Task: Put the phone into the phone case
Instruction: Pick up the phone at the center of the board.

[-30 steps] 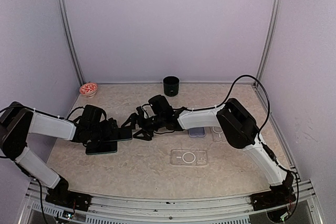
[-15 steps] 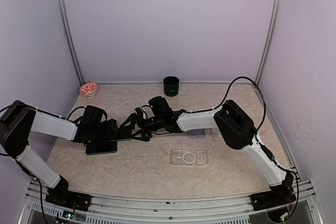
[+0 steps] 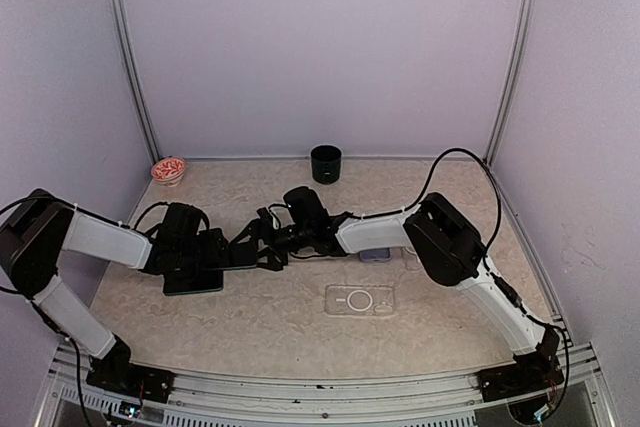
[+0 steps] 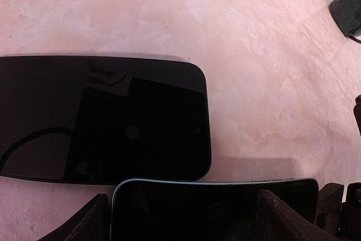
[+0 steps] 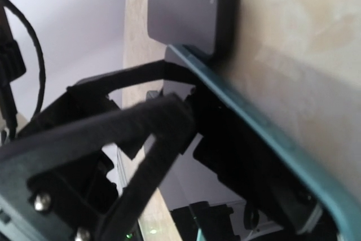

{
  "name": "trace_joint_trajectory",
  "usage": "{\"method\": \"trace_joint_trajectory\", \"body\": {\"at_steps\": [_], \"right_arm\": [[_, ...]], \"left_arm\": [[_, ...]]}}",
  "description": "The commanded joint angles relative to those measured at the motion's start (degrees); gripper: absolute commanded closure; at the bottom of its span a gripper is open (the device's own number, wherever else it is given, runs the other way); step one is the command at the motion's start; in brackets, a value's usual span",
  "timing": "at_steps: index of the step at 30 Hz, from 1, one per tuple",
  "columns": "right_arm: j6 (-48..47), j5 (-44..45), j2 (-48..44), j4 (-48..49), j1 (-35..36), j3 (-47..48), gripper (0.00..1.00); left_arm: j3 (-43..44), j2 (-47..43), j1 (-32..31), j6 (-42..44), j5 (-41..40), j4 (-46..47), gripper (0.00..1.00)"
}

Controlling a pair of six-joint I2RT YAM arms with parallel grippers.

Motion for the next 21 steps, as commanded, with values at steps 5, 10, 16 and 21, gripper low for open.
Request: {"method": "trace_joint_trajectory", "body": {"at_steps": [5,10,16,21], "right_arm": [[0.6,-0.3,2.3,1.0,0.2,-1.5,0.25],[1.7,0.4,0.6,6.1,-0.2,-5.7,0.40],[3.1,0.4,-1.6,15.0,-0.9,-10.7,0.53],[3.8,-0.4,-1.3,18.8,-1.1,-11.3,0.62]], "left_arm": [[-0.9,-0.4,-1.4,0.6,1.6,2.5,0.14],[-1.3,-1.2,-1.1,0.3,1.0,1.9,0.14],[-1.8,-2.9,-0.9,0.3,1.6,1.9,0.14],[-1.7,-3.8,-0.9,0.3,2.0,1.9,0.13]]}}
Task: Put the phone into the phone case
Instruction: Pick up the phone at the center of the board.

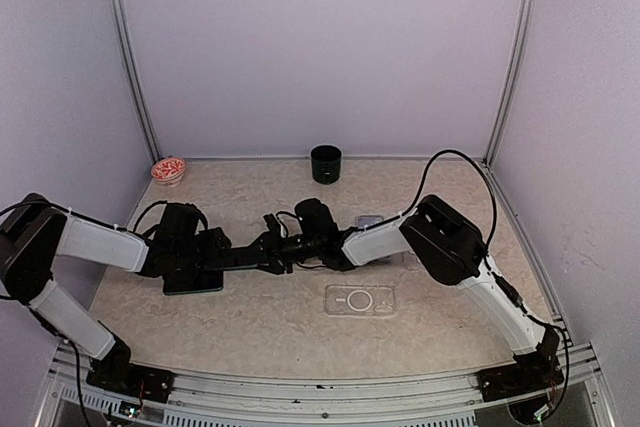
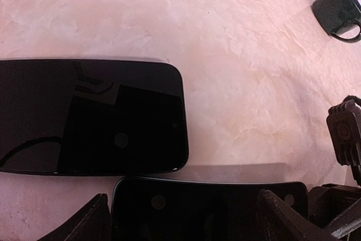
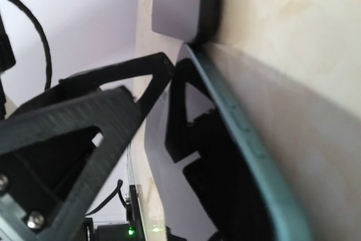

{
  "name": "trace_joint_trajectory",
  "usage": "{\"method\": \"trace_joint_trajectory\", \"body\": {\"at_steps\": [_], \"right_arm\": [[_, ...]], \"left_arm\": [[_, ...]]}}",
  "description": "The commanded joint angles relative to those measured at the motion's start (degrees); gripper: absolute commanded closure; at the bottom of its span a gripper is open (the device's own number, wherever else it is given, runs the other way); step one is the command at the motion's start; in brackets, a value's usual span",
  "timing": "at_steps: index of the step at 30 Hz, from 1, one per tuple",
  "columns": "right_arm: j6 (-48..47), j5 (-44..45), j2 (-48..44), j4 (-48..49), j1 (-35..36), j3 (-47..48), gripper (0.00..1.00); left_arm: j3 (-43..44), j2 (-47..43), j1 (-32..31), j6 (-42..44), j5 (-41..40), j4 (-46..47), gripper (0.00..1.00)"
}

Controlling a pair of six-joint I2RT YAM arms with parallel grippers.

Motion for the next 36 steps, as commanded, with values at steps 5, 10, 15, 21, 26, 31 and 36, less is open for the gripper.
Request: {"method": "trace_joint_trajectory", "body": {"at_steps": [5,10,15,21,26,31,36], "right_arm": [[1.5,-0.4,0.2,4.3,-0.4,-1.3,0.73],[1.3,-0.3,-0.2,4.9,-0.5,-1.7,0.86],[1.2,-0.6,-0.8,6.2,-0.6,-2.2,0.93],[1.5,-2.7,-3.0,12.4,-1.1,-5.1,1.00],[-3.6,-4.7,-8.9,14.6,-2.3,-10.5,1.00],[-10.1,-5.3,-16.6,14.7,-4.5,-18.2,1.00],[-17.9,-5.0,-23.8,10.5,-6.0,-23.0,1.00]], "left_arm": [[-0.7,-1.9,-0.1,0.0,0.6,0.5,0.13],[-0.7,-4.2,-0.1,-0.1,-0.5,-0.3,0.13],[-0.7,-7.8,0.1,-0.1,-1.8,-1.8,0.10],[-0.6,-13.4,0.3,0.2,-2.5,-4.9,0.01],[-0.3,-19.0,0.2,1.2,-3.6,-6.1,0.01],[2.7,-21.6,-0.2,1.6,-2.8,-9.1,0.01],[7.1,-20.8,-1.6,3.4,-6.3,-13.5,0.01]]}}
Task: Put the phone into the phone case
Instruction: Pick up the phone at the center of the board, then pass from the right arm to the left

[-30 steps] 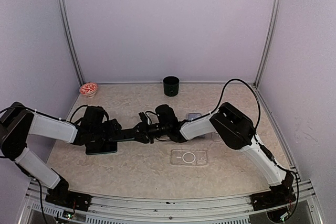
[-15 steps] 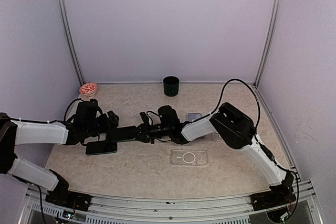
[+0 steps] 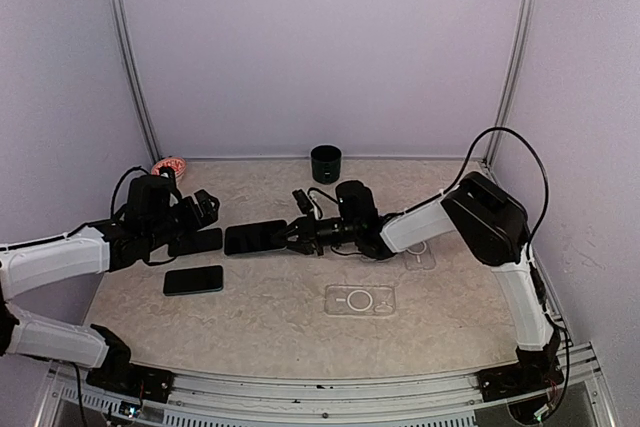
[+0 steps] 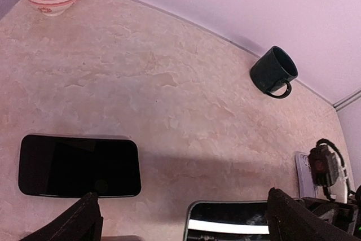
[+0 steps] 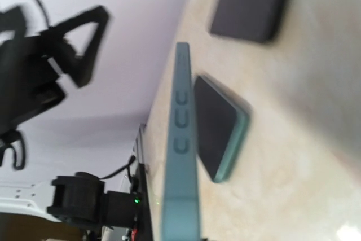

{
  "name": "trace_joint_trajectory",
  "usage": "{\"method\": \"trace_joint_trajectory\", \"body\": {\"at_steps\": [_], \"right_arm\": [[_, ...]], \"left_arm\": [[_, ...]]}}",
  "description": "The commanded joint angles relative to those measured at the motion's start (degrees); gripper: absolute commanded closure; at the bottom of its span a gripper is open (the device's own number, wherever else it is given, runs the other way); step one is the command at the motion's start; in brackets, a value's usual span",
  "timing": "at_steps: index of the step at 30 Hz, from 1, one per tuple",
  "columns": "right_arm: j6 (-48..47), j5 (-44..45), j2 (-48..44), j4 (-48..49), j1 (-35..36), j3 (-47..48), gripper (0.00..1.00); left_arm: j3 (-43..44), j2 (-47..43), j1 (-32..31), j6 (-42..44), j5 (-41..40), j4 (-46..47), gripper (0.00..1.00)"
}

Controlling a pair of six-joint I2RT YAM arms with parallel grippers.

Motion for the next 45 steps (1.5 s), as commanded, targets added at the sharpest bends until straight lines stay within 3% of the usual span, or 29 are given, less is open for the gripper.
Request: {"method": "trace_joint_trajectory", "body": {"at_steps": [1,8,11,30,45], "right_arm": [[-10.4,-1.2,-9.7,0.0,-1.7,-2.7,1.00],[-15.9,-2.2,-17.4,-0.5,-3.5,-11.4,1.00],[-18.7,-2.6,-20.5,-1.2,-4.1,-14.6,1.00],[-31.0,-2.8,-38.5,-0.6,-7.9,-29.1,1.00],[-34.2,-6.6,-43.6,2.8,-7.8,-32.0,1.00]], "left_arm": [[4.1,-0.2,-1.5,2.1,-4.3,-4.2,0.01],[6.1,1.9,-1.7,5.2,4.6,-0.1,0.01],[4.0,1.7,-2.7,6.7,10.8,6.3,0.01],[3.5,9.8,-7.5,4.4,39.1,29.8,0.01],[8.4,16.1,-11.4,2.1,49.5,32.5,0.09]]}}
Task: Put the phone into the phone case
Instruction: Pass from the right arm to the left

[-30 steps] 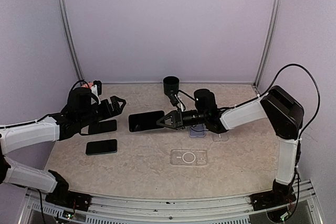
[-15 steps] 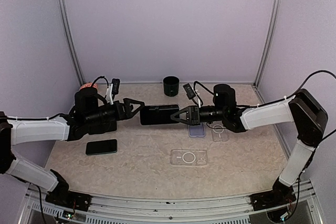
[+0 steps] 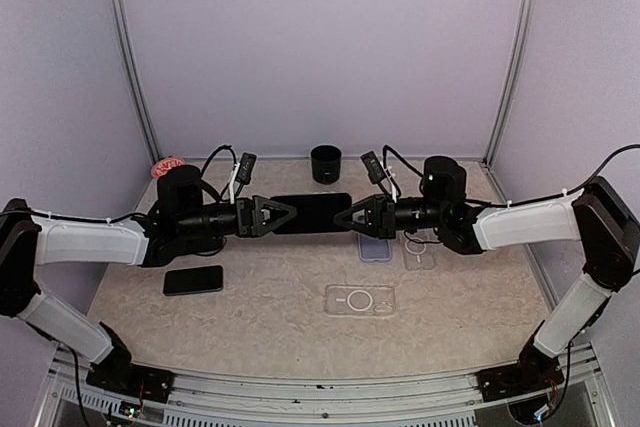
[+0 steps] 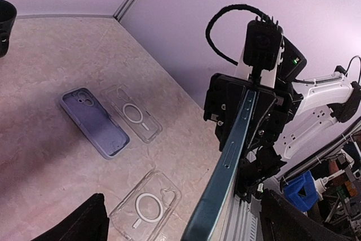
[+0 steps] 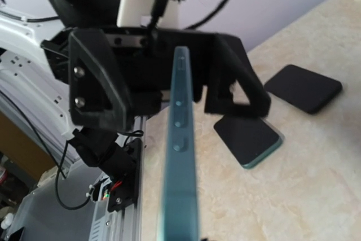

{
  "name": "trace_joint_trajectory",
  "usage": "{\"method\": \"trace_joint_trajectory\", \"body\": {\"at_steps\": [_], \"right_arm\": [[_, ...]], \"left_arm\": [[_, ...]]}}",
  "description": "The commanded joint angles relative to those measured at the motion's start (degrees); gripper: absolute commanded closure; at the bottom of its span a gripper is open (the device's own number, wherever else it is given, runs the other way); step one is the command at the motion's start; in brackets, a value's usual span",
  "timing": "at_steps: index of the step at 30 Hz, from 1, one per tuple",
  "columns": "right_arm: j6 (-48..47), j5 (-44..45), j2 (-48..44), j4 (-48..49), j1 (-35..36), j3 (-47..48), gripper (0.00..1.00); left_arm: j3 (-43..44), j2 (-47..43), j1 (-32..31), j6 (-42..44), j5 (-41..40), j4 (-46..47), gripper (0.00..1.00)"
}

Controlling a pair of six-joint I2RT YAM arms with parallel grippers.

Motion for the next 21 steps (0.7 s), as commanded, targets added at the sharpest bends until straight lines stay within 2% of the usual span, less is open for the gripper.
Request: {"method": "trace_joint_trajectory", "body": {"at_steps": [1,7,21], "right_arm": [[-1.5,-2.3,-2.0,4.9,-0.3,-0.1,1.00],[-0.5,-2.7,-1.5,6.7,-0.3,-0.5,1.00],[-1.3,-1.5,-0.4,6.5,-0.3,-0.4,1.00]], "left_arm": [[2.3,1.2,-1.4,-1.4,3.9,4.3,0.11],[2.7,2.6,-2.8,-3.2,6.1,8.8,0.24],[3.0,3.9,-3.6,-3.8,7.9,10.1,0.60]]}}
